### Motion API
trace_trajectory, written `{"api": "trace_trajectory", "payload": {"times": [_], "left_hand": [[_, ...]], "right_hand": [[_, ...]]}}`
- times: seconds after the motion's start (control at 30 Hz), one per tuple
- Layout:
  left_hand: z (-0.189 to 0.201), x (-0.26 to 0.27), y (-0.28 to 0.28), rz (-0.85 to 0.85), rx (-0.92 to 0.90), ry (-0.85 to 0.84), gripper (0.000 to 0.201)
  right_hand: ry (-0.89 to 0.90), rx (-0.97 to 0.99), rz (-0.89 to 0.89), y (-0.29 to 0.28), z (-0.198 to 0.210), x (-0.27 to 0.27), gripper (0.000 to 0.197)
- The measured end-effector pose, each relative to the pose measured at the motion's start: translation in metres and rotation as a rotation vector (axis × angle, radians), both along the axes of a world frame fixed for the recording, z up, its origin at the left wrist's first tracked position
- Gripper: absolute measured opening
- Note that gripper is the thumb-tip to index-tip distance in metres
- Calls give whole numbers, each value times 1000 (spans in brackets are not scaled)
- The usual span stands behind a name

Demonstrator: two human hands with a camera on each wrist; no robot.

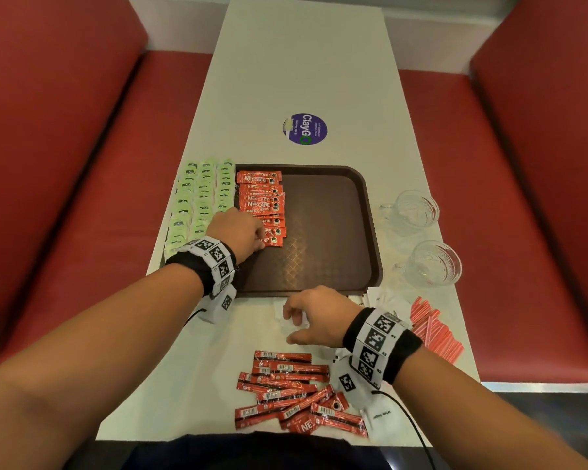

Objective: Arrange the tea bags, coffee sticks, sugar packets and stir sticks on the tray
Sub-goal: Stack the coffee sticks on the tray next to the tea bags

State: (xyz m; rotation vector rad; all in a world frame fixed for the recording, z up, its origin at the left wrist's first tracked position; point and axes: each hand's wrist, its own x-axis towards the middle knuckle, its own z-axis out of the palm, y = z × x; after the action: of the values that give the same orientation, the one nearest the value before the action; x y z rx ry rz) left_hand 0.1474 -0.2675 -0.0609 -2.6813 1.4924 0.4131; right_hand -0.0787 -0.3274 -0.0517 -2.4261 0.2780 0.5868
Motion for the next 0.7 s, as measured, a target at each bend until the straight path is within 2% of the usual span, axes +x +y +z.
{"api": "trace_trajectory", "payload": {"times": [0.1,0.23,0.37,0.5,0.6,0.7], "left_hand": [[9,-12,8,-20,-44,19,20],[23,-46,34,-141,-107,76,21],[22,-88,71,-350,27,199,33],[7,-115,98,-461,166,290,46],[2,-130,109,-529,211,294,56],[2,-139,115,-599,199,251,61]], "right_hand": [[25,-33,41,8,4,-9,44],[19,-96,82,19,10,-28,48],[101,-167,149,31,15,-49,45],[239,-297,243,43,19,-66,46],[309,-398,311,54,16,-73,51],[326,-441,354,61,13,-73,48]]}}
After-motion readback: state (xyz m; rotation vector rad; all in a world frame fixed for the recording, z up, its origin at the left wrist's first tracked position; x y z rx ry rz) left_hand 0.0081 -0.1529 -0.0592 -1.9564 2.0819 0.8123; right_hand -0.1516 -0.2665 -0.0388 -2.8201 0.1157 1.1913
